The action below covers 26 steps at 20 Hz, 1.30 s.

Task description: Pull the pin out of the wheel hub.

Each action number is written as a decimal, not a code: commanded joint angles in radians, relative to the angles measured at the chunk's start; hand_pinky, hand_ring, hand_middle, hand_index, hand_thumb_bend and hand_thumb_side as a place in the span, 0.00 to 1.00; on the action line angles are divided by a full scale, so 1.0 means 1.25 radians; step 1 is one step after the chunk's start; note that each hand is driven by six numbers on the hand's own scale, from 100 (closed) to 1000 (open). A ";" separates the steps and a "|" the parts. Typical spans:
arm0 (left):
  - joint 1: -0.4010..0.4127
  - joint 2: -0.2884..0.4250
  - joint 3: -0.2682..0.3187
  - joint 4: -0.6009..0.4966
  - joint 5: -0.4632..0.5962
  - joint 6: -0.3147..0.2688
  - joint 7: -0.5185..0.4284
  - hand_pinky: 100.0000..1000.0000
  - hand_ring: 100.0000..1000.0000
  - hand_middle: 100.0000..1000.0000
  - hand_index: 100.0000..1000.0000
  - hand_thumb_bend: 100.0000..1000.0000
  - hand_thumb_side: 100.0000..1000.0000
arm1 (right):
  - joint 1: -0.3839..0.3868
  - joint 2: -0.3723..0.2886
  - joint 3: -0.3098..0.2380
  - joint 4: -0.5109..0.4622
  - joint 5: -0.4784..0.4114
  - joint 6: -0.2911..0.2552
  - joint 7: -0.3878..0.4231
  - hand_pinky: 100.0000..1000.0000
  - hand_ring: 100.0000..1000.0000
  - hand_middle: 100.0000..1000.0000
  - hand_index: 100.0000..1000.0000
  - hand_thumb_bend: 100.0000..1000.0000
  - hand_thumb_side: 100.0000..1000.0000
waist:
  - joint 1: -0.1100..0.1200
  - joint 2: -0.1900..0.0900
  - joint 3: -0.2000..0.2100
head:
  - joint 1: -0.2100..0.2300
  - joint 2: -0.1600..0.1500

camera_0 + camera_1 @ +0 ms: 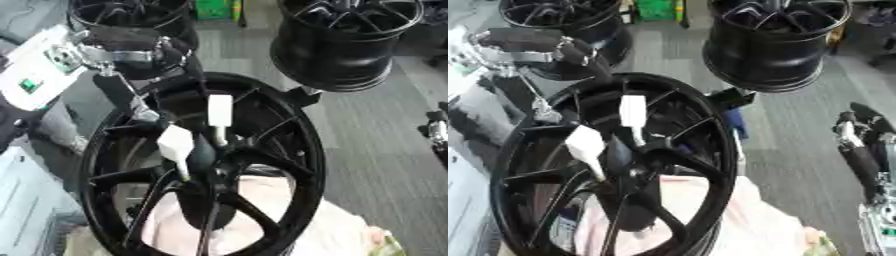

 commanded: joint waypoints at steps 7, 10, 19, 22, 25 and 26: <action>0.004 0.031 -0.012 -0.013 -0.060 -0.282 -0.277 0.75 0.71 0.74 0.84 0.42 0.37 | -0.005 -0.018 -0.001 -0.008 0.005 -0.002 0.003 0.69 0.60 0.66 0.81 0.00 0.47 | -0.001 -0.013 0.003 | -0.002 0.004; 0.009 0.028 -0.022 -0.010 -0.058 -0.282 -0.277 0.75 0.70 0.73 0.83 0.42 0.38 | -0.004 -0.017 -0.002 -0.008 0.005 -0.002 0.003 0.69 0.60 0.66 0.81 0.00 0.47 | -0.001 -0.013 0.002 | -0.001 0.004; 0.023 0.024 -0.046 0.013 -0.074 -0.282 -0.277 0.72 0.63 0.67 0.79 0.39 0.39 | -0.004 -0.017 -0.002 -0.007 0.005 -0.002 0.003 0.70 0.60 0.66 0.81 0.00 0.47 | 0.000 -0.013 0.001 | 0.000 0.004; 0.027 0.022 -0.049 0.018 -0.078 -0.282 -0.277 0.69 0.57 0.61 0.74 0.35 0.37 | -0.005 -0.017 -0.002 -0.007 0.005 -0.002 0.004 0.70 0.60 0.66 0.81 0.00 0.47 | -0.001 -0.013 0.001 | 0.000 0.004; 0.031 0.017 -0.046 0.027 -0.067 -0.282 -0.277 0.67 0.54 0.56 0.70 0.30 0.35 | -0.004 -0.016 -0.001 -0.006 0.004 -0.002 0.004 0.70 0.60 0.66 0.81 0.00 0.47 | -0.001 -0.013 0.002 | 0.000 0.004; 0.032 0.015 -0.043 0.031 -0.060 -0.282 -0.277 0.67 0.53 0.55 0.69 0.28 0.34 | -0.004 -0.016 -0.001 -0.006 0.004 -0.002 0.004 0.70 0.60 0.66 0.81 0.00 0.47 | -0.002 -0.013 0.002 | 0.000 0.004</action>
